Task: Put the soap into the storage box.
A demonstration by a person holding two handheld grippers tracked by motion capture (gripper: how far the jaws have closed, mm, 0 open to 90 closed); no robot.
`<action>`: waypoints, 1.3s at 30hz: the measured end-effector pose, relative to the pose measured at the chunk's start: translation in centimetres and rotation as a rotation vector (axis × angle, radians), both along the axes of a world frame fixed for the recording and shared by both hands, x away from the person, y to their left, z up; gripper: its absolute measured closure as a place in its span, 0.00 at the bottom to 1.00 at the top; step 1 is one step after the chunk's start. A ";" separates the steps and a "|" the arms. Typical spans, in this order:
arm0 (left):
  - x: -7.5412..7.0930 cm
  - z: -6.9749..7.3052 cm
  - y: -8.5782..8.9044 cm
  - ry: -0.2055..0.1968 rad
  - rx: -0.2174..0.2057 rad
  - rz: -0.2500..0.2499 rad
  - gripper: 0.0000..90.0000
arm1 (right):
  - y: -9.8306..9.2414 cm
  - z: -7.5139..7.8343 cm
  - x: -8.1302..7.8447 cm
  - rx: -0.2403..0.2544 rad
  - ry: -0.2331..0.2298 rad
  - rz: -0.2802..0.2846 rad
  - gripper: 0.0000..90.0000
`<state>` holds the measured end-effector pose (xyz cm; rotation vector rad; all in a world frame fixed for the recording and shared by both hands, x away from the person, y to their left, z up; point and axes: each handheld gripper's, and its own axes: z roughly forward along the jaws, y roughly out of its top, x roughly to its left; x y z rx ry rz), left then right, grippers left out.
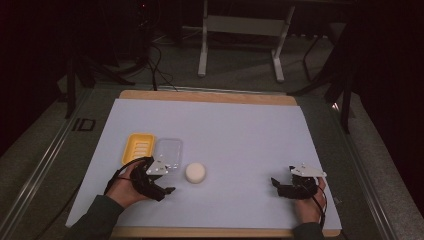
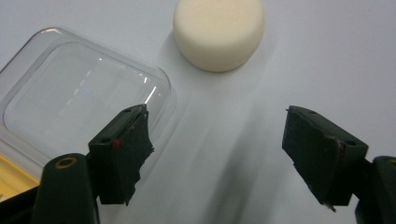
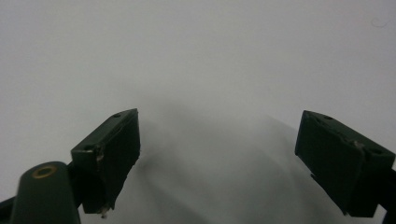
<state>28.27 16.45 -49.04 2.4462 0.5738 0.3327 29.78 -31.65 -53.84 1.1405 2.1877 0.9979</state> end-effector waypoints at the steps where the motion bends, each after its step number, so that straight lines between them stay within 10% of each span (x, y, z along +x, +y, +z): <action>1: 0.1 0.0 -0.1 0.000 0.002 -0.004 0.25 | 0.0 0.0 0.0 0.000 0.000 -0.001 0.16; 39: 2.6 1.0 -3.1 0.032 0.086 -0.104 0.17 | 0.0 0.0 0.0 0.001 0.000 -0.002 0.16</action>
